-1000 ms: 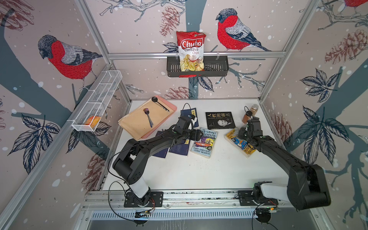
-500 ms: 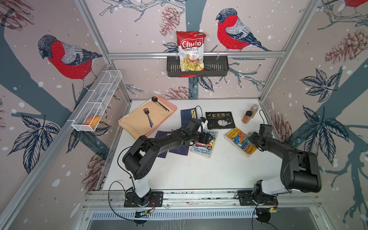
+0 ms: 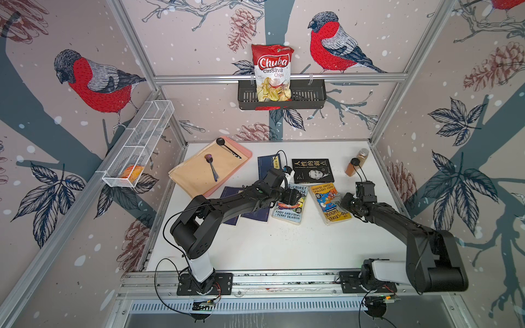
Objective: Wipe the cover of the book
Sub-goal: Adjust the book at the center of the board.
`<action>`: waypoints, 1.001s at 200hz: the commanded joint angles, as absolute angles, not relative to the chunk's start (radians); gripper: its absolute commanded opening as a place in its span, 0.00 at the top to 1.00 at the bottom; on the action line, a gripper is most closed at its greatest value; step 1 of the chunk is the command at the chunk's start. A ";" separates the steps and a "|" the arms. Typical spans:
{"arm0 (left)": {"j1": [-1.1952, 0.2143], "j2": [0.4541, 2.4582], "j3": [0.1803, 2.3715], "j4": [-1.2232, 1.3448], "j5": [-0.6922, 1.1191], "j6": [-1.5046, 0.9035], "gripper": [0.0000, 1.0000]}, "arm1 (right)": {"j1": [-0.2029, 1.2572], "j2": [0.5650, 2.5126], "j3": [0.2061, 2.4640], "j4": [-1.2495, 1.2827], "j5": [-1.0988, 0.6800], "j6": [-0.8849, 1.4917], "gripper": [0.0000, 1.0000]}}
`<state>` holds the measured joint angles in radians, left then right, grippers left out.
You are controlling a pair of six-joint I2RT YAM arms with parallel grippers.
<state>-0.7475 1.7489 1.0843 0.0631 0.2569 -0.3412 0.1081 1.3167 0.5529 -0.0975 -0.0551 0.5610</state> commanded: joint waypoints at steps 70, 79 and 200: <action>-0.747 1.916 1.314 -0.019 0.248 -0.320 0.24 | 0.201 1.155 0.494 -0.152 -0.022 0.624 0.83; -0.747 1.934 1.333 -0.015 0.250 -0.326 0.25 | 0.154 1.154 0.494 -0.127 -0.036 0.619 0.83; -0.772 2.175 1.530 -0.072 0.347 -0.360 0.27 | 0.229 1.174 0.379 -0.053 -0.088 0.664 0.82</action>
